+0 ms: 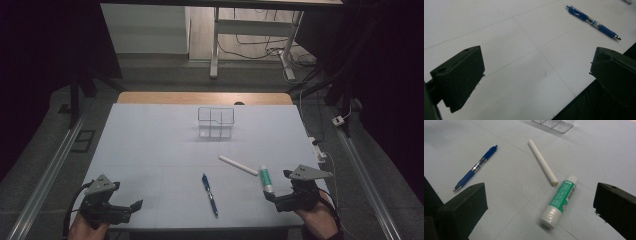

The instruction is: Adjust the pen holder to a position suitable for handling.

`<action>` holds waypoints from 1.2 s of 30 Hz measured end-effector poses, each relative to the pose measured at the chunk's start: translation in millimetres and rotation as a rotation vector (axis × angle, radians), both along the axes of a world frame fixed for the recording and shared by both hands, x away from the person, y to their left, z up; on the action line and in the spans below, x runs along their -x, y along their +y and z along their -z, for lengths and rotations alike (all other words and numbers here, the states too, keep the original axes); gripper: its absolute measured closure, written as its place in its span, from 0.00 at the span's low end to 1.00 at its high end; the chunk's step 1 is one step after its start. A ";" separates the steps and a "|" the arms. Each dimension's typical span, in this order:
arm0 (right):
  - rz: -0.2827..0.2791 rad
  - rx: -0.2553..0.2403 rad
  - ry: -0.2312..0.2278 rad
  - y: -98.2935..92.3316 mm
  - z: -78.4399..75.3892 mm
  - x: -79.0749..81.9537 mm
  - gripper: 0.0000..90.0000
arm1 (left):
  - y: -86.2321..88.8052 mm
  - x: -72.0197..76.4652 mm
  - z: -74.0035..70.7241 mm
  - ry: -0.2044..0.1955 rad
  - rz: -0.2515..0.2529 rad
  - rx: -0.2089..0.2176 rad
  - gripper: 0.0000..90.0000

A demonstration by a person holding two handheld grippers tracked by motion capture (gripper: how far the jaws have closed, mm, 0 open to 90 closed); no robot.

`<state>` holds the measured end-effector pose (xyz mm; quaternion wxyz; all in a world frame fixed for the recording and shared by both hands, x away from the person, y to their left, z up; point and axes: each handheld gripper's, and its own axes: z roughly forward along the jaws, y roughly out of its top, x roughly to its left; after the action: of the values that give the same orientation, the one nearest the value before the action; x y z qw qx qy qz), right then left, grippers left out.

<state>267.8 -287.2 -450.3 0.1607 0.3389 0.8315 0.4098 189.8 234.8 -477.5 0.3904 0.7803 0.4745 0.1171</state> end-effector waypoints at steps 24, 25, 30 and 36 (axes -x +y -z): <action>-0.048 -0.010 0.049 25.7 4.5 -35.6 0.00 | -25.8 -41.4 4.2 0.017 0.103 0.017 0.00; -0.048 -0.010 0.049 25.7 4.5 -35.6 0.00 | -27.0 -44.0 4.5 0.015 0.113 0.020 0.00; -0.057 -0.012 0.056 31.0 6.9 -42.9 0.00 | -33.2 -53.9 4.8 -0.016 0.149 0.034 0.00; -0.061 -0.021 0.044 37.5 5.4 -52.1 0.00 | -41.0 -66.3 5.2 -0.019 0.172 0.051 0.00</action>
<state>319.8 -249.7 -455.7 0.1263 0.3240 0.8404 0.4158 256.1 193.8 -482.7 0.4231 0.8069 0.4046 0.0785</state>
